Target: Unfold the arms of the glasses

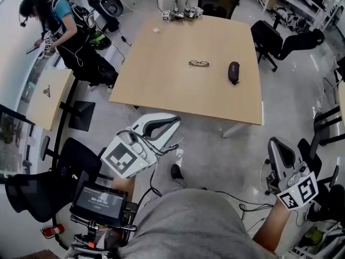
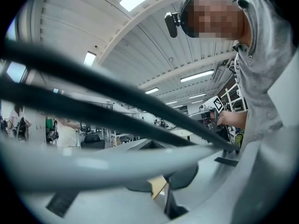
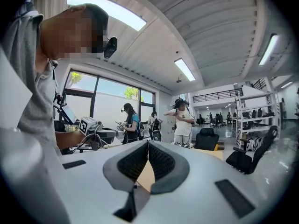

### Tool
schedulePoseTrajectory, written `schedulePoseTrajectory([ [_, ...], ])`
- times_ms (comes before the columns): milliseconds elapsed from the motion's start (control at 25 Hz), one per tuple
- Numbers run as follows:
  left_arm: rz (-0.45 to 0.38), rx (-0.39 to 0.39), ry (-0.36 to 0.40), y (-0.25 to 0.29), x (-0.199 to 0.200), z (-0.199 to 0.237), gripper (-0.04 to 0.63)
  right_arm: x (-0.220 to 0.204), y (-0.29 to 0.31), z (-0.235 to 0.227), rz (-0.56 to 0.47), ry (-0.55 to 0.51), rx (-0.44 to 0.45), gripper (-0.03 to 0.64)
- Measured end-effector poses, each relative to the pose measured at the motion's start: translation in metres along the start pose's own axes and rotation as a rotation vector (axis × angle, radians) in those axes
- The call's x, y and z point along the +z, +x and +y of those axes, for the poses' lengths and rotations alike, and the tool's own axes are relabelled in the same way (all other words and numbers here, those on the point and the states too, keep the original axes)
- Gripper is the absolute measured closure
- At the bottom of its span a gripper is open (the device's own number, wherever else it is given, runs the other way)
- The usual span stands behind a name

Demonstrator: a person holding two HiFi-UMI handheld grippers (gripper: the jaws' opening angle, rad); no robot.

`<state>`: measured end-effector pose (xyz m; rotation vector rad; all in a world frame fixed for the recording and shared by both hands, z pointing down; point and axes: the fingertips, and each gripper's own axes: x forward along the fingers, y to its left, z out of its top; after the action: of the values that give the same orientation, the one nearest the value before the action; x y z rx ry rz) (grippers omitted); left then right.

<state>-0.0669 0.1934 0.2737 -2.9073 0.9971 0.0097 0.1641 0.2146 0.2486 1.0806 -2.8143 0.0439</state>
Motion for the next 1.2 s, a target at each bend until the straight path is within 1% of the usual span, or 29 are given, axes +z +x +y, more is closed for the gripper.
schedulePoseTrajectory([
  [200,-0.034,-0.038,-0.01,-0.007,-0.002,0.043,0.589,0.006,0.057,0.004,-0.005,-0.014,-0.031,0.609],
  [280,-0.04,-0.044,-0.002,-0.011,-0.001,0.058,0.589,0.011,0.075,0.008,-0.01,-0.014,-0.034,0.609],
  [360,-0.055,-0.046,0.007,-0.013,0.003,0.071,0.589,0.018,0.088,0.012,-0.002,-0.022,-0.034,0.609],
  [520,-0.082,-0.049,-0.003,-0.013,0.01,0.085,0.589,0.025,0.104,0.011,0.015,-0.035,-0.041,0.609],
  [640,-0.074,-0.05,0.016,-0.013,0.004,0.098,0.589,0.022,0.118,0.008,0.02,-0.032,-0.038,0.609],
  [840,-0.037,-0.036,0.041,-0.013,-0.011,0.118,0.589,0.014,0.144,-0.005,0.024,-0.019,-0.02,0.609],
  [1040,-0.022,0.004,0.033,-0.005,-0.021,0.147,0.589,0.005,0.179,-0.025,0.023,-0.009,0.019,0.609],
  [1200,-0.001,0.033,0.028,0.02,-0.028,0.174,0.589,0.003,0.206,-0.057,0.027,0.005,0.053,0.609],
])
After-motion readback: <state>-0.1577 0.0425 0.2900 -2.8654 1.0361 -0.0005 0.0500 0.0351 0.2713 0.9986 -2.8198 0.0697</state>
